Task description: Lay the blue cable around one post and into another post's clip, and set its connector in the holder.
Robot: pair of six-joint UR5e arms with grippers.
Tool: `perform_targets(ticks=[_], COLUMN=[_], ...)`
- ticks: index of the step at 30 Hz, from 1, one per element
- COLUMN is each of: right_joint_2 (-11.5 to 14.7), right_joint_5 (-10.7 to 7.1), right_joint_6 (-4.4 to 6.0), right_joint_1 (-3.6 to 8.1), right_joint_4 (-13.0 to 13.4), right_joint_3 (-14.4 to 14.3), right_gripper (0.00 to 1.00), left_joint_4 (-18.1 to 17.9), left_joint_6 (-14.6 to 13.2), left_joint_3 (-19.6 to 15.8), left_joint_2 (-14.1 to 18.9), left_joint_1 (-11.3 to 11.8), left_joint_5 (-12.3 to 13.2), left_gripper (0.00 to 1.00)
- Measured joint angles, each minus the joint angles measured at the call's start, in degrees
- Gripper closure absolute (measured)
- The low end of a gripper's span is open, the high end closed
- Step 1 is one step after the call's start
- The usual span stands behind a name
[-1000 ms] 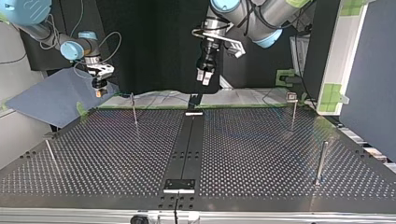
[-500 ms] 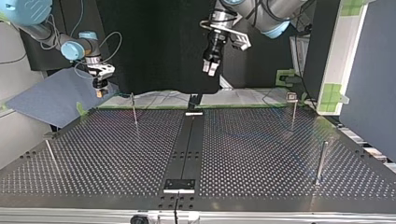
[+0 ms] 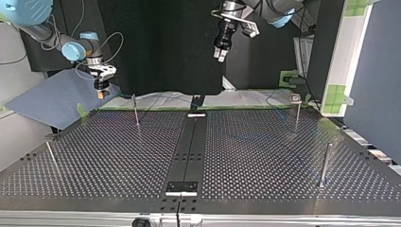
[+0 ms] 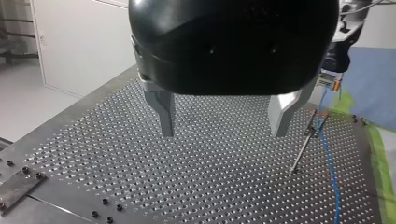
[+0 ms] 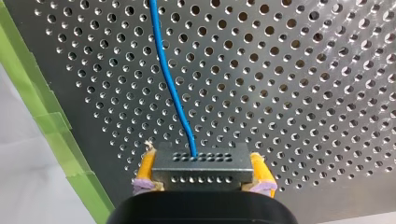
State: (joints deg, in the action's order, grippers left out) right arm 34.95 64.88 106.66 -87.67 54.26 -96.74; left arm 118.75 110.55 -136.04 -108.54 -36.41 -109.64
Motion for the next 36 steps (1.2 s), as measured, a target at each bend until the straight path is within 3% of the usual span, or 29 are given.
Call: perform_targets(ticks=[15,30,36], right_joint_2=[0.0,0.0,0.0], right_joint_5=[0.01,0.17,2.17], right_joint_6=[-0.02,-0.11,0.09], right_joint_1=[0.0,-0.01,0.76], right_joint_4=[0.1,-0.1,-1.0], right_joint_3=[0.0,0.0,0.0], right_gripper=[1.0,1.0,1.0], left_joint_4=[-7.9,-11.7,-11.4], left_joint_6=[0.6,0.3,0.3], left_joint_3=[-7.2,-7.3,-7.3], left_joint_2=[-0.1,-0.1,-0.1], left_joint_1=[0.0,0.1,0.0], left_joint_5=[-0.3,-0.3,-0.3], left_gripper=[0.0,0.0,0.0])
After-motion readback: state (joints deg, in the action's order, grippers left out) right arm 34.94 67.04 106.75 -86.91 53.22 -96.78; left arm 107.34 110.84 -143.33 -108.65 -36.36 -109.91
